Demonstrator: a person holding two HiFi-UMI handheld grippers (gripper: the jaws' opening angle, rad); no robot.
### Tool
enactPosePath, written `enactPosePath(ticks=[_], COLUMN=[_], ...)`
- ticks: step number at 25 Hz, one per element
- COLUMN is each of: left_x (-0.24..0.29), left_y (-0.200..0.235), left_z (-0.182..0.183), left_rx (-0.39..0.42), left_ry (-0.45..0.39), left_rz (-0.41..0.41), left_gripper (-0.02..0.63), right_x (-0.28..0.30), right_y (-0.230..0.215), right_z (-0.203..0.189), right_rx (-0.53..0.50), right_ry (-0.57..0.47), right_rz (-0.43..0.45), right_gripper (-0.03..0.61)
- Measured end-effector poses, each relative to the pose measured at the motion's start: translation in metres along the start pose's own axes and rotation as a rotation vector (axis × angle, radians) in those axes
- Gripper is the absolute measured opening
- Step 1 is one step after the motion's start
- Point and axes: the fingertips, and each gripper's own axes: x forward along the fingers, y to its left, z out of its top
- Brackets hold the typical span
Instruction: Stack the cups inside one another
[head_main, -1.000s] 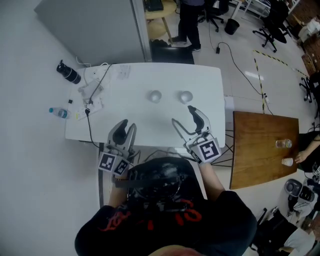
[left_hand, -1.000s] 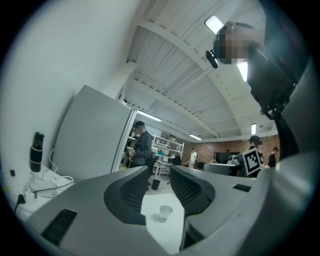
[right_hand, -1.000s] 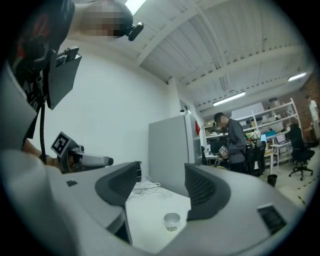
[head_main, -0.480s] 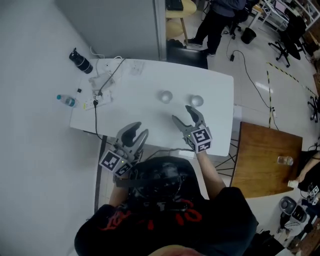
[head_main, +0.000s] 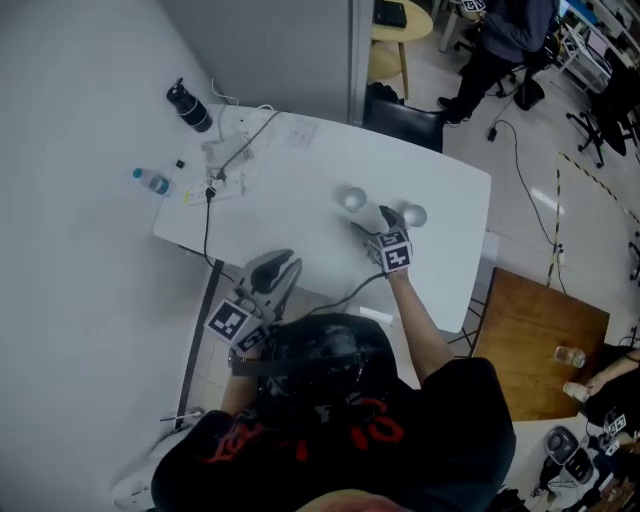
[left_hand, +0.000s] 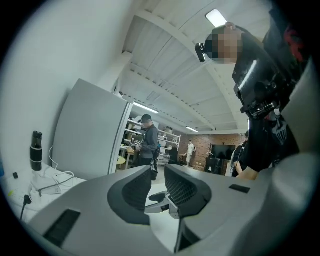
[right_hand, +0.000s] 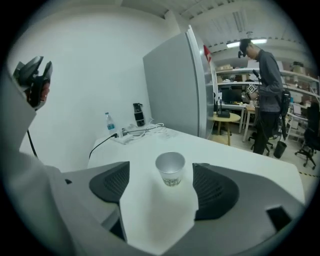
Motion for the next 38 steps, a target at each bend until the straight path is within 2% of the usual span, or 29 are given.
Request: enactPosePath(ticks=[3,6,7,8,16,17,20,23,24,25,26,38], left_x=[-0.008,-0.014,-0.017,-0.019,-0.033,-0.035,-0.040,-0.044,-0.045,-0.046,-0.047,-0.048], left_y=[0.007,0.016,0.019,0.022,0.035,0.036,0.039,0.042,0.043,0.043,0.043,0.047], left_z=[-0.005,-0.004,-0.003,-0.002,-0.003,-0.003,-0.004,-0.004,-0.003,-0.003,-0.003,-0.005], left_rx=[-0.012,-0.017,-0.026,-0.032,-0.032,-0.032,-0.037,-0.038,-0.038,-0.038,-0.036,-0.018], left_ry=[0.031,0.014,0.004,-0.005,-0.008,-0.006,-0.005,-0.007,-0.008,-0.009,-0.009,0.001], left_rz=[0.047,0.101,0.116,0.131,0.213,0.221,0.246,0.268,0.272,0.276,0.279,0.295], left_gripper=[0.074,0.043,0.043,0.043,0.043,0.043,0.043,0.043,0.043,0.043,0.043,0.043], right_x=[0.027,0.041,0.046,0.053,0.091,0.094,0.100,0.107,0.108,0.108,0.108,0.094], right_y=[-0.007,-0.011,-0.011,-0.013,-0.022,-0.021,-0.010,-0.010,-0.010,-0.010,-0.010,-0.004], right_z=[-0.013,-0.016,-0.015,-0.018,-0.035,-0.035,-0.015,-0.010,-0.009,-0.009,-0.008,-0.008], right_rx=[-0.021,-0.047,-0.053,-0.054,-0.043,-0.039,-0.059,-0.067,-0.068,-0.069,-0.070,-0.029], right_ry=[0.047,0.084,0.089,0.100,0.197,0.210,0.183,0.178,0.177,0.175,0.172,0.139], right_rz=[-0.009,-0.024,-0.024,-0.024,-0.029,-0.027,0.005,-0.001,-0.008,-0.015,-0.019,-0.013], right_gripper=[0.403,0.403,0.404,0.439,0.441,0.474,0.474,0.474,0.451,0.396,0.380,0.380])
